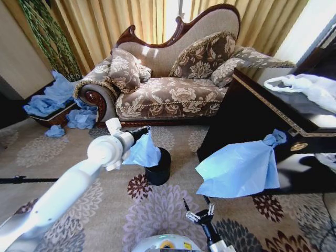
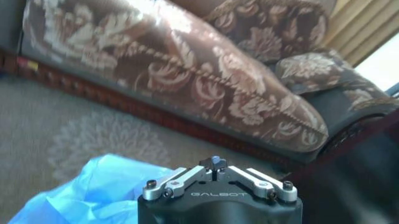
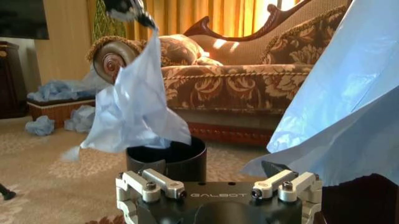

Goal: Place a garbage bag over the trash bin.

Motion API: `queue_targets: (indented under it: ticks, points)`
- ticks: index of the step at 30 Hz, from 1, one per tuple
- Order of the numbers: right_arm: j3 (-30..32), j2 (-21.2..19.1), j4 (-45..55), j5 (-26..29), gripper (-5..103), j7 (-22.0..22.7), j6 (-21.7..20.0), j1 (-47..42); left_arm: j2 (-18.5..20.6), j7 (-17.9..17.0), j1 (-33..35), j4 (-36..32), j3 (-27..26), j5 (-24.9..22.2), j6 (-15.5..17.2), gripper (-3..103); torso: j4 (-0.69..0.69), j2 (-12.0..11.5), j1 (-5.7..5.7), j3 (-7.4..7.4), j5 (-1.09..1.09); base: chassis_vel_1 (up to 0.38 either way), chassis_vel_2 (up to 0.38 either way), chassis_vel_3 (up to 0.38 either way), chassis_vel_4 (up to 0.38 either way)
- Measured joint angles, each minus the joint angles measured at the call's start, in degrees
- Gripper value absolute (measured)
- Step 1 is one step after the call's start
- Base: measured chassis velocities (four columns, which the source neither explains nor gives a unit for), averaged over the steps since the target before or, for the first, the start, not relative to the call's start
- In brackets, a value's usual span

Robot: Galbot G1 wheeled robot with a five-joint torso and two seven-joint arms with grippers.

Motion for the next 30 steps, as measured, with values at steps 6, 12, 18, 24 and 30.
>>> queue_targets:
  ticks: [6,12,18,24,30]
  points:
    - [-0.1,0.2,-0.4,0.0,100,0.0,0.5,0.1,-4.5,1.6,-2.5,7.2,3.2,0.3,-1.8,0,0.01,0.0,0.0,0.0,0.0,0.0,0.0,0.0,0.0]
    - [0.0,0.2,-0.5,-0.1,100,0.0,0.8,0.0,-8.1,1.5,-6.7,10.3,6.1,0.8,-2.6,0,0.0,0.0,0.0,0.0,0.01,0.0,0.0,0.0,0.0]
    - [0.8,0.2,-0.8,0.0,100,-0.2,1.3,0.0,-12.8,1.3,-10.6,14.3,10.2,1.1,-2.2,0,-0.01,0.0,0.0,0.0,0.01,0.0,0.0,0.0,0.0]
    - [1.9,0.3,-1.0,0.8,100,-0.7,1.6,0.1,-15.1,0.6,-8.8,15.5,12.1,2.0,-2.0,0,0.0,0.0,0.0,0.0,0.02,0.0,0.0,0.0,0.0]
    - [3.3,0.1,-1.4,2.2,100,-1.4,2.4,-0.2,-16.7,1.1,-6.1,18.2,13.1,4.7,-1.8,0,0.01,0.0,0.0,0.0,0.01,0.0,0.0,0.0,0.0]
